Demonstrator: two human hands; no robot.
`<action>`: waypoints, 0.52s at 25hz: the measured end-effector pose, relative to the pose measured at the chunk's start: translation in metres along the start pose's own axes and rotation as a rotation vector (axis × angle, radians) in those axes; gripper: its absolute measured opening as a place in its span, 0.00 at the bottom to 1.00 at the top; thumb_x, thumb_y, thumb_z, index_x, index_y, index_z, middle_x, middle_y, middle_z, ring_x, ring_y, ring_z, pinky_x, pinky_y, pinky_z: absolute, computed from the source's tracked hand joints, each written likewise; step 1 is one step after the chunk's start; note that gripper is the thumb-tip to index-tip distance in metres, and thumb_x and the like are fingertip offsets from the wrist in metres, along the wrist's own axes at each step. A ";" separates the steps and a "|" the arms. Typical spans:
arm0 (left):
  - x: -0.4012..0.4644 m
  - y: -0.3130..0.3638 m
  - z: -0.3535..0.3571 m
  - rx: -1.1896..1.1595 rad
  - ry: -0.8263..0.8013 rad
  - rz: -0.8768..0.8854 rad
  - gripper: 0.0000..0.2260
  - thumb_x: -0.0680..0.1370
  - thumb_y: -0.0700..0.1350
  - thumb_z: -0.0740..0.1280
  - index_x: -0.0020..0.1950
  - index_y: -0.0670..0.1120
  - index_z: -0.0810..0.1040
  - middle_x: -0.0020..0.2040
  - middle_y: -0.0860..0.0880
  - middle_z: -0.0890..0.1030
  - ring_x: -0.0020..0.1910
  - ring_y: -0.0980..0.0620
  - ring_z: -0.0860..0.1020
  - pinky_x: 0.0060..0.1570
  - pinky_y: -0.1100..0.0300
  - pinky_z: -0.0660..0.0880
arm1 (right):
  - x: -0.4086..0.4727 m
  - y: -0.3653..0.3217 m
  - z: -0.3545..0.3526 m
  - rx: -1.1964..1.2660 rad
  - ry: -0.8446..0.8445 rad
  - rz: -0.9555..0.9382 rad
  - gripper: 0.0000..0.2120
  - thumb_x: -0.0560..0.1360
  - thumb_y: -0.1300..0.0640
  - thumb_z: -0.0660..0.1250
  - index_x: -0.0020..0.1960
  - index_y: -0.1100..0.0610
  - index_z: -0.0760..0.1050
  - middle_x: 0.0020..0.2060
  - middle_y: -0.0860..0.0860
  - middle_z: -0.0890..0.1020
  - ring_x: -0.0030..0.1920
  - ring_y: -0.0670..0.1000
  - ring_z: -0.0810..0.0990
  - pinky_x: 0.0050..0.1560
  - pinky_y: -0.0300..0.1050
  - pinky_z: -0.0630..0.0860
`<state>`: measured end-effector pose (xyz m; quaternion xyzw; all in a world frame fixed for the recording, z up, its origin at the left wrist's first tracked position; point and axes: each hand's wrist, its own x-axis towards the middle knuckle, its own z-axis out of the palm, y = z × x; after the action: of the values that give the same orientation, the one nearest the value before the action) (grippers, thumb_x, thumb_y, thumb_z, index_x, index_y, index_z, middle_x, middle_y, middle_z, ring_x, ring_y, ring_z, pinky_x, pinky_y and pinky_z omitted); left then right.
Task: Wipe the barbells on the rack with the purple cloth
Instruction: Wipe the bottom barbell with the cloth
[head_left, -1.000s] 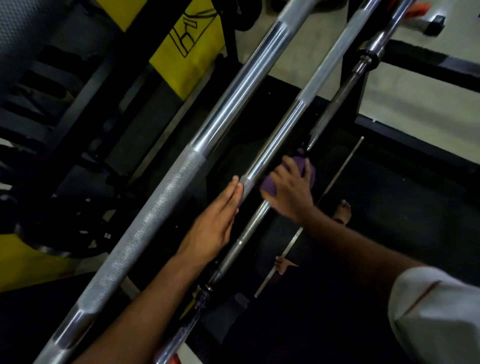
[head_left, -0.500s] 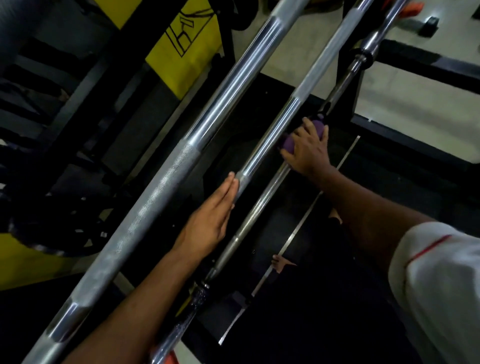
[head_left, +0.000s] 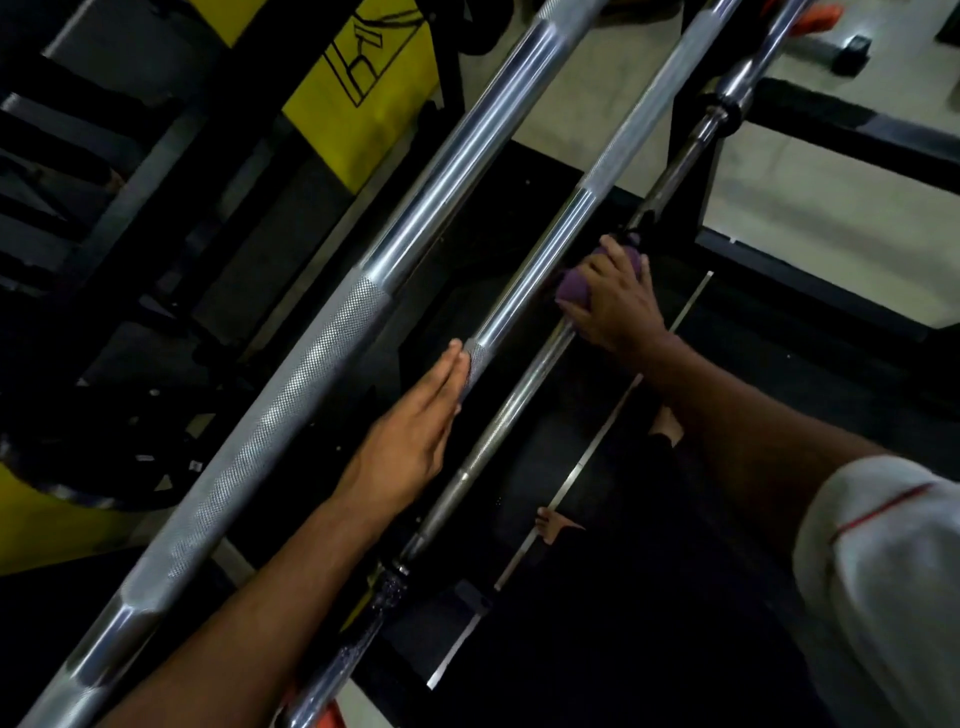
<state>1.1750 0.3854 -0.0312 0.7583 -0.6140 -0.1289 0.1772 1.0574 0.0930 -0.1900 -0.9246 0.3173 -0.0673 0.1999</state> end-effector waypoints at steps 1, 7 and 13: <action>-0.001 0.000 0.000 0.001 -0.001 -0.005 0.25 0.81 0.33 0.63 0.78 0.38 0.62 0.80 0.43 0.61 0.78 0.50 0.63 0.74 0.64 0.59 | -0.004 -0.013 0.008 0.023 0.015 0.040 0.27 0.75 0.39 0.66 0.67 0.54 0.73 0.69 0.53 0.72 0.80 0.58 0.54 0.73 0.74 0.52; 0.000 -0.001 0.000 0.000 0.010 0.008 0.25 0.81 0.34 0.62 0.78 0.37 0.62 0.80 0.42 0.60 0.78 0.51 0.62 0.75 0.63 0.60 | -0.088 -0.041 0.018 0.868 0.008 -0.036 0.21 0.78 0.54 0.69 0.70 0.56 0.75 0.70 0.52 0.75 0.78 0.57 0.63 0.76 0.64 0.60; -0.001 -0.001 0.000 -0.021 0.009 0.017 0.25 0.81 0.33 0.62 0.78 0.36 0.62 0.80 0.41 0.60 0.78 0.49 0.62 0.75 0.61 0.61 | -0.101 -0.018 -0.004 2.015 0.287 1.045 0.31 0.76 0.33 0.64 0.69 0.54 0.77 0.64 0.57 0.81 0.63 0.58 0.81 0.60 0.55 0.79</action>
<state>1.1758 0.3866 -0.0321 0.7516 -0.6184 -0.1305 0.1890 0.9867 0.1671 -0.1786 -0.0831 0.4846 -0.3047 0.8157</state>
